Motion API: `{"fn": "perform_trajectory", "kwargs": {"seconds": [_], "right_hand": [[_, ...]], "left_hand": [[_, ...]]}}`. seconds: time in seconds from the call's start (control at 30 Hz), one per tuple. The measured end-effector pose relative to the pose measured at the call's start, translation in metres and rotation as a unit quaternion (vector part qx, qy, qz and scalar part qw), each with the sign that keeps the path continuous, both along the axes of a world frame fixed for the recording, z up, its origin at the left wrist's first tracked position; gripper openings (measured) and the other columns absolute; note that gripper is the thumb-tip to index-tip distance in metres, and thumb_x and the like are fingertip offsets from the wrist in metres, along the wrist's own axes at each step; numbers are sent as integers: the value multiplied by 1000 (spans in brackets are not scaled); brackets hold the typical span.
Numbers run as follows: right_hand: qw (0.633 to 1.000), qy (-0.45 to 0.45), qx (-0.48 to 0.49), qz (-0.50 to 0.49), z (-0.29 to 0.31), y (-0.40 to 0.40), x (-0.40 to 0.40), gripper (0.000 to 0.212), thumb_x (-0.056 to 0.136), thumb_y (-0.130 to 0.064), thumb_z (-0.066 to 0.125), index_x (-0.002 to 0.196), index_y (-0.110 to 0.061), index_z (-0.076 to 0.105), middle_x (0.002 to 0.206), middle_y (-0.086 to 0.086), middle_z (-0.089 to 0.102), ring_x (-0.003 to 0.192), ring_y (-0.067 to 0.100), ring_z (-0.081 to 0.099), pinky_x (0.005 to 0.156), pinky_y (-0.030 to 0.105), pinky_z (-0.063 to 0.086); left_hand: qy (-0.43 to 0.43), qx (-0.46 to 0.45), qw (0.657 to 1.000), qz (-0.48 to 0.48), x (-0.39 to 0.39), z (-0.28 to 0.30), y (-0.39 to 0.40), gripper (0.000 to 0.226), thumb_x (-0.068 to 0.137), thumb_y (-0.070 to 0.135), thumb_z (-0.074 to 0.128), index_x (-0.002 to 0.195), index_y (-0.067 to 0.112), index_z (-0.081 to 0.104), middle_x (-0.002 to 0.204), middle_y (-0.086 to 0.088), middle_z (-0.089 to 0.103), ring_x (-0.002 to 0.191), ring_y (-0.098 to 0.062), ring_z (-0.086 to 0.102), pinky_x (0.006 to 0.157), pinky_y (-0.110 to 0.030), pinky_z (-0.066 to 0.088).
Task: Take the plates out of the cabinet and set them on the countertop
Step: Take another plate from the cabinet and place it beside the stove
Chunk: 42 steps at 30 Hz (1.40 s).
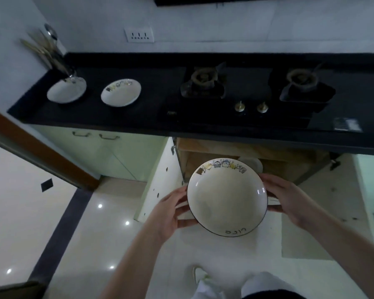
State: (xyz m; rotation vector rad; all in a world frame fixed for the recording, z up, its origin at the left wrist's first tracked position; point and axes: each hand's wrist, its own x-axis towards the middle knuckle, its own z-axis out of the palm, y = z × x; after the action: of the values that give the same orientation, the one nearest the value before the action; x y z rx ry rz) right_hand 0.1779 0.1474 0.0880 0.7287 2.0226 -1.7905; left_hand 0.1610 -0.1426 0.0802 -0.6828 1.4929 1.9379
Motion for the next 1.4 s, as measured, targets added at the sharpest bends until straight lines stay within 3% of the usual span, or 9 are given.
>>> {"fn": "perform_trajectory", "kwargs": {"seconds": [0.2,0.33,0.43,0.57,0.73,1.07,1.4], "right_hand": [[997,53,-25,-54,54,38,46,22,97,-18,54,111,-31,64,88,-7,75,85,15,71,72,36,57],[994,61,-54,-69,79,90,91,34,95,-10,55,126,-22,59,105,3,73,92,20,71,71,37,59],[990,76,-67,-96,95,134,133,32,95,-11,55,124,-25,62,107,0,72,97,19,68,71,36,59],[982,102,-88,-129,111,189,181,33,96,-9,54,122,-25,65,112,-1,71,106,19,65,71,36,59],[971,124,-117,-168,126,239,219,30,97,-9,54,121,-23,65,110,-1,73,102,14,68,69,32,58],[956,137,-129,-227,131,295,225,32,97,-5,51,109,-28,70,106,-4,74,93,11,70,68,32,57],[918,163,-128,-339,129,365,232,45,89,9,57,118,-24,66,117,-5,70,97,16,68,76,32,58]], "left_hand": [[102,-50,994,2,41,50,46,26,99,29,55,118,21,70,111,-7,72,103,-31,68,69,-49,59],[132,-72,988,-44,69,77,97,25,100,24,54,117,23,71,109,-7,73,103,-30,68,71,-50,60],[156,-74,981,-89,89,100,142,25,99,24,54,118,24,71,106,-4,75,101,-28,69,70,-47,60],[187,-84,969,-139,106,121,199,26,100,22,53,119,26,70,97,-4,75,78,-19,72,64,-40,58],[184,-68,969,-152,117,136,259,23,98,19,56,116,23,69,102,-14,75,77,-28,72,58,-39,58],[192,-51,963,-182,88,147,340,24,98,13,54,116,19,69,102,-12,74,63,-22,70,47,-32,55],[191,-19,935,-297,41,130,456,26,99,14,53,117,24,69,96,-5,76,71,-21,71,50,-34,56]]}}
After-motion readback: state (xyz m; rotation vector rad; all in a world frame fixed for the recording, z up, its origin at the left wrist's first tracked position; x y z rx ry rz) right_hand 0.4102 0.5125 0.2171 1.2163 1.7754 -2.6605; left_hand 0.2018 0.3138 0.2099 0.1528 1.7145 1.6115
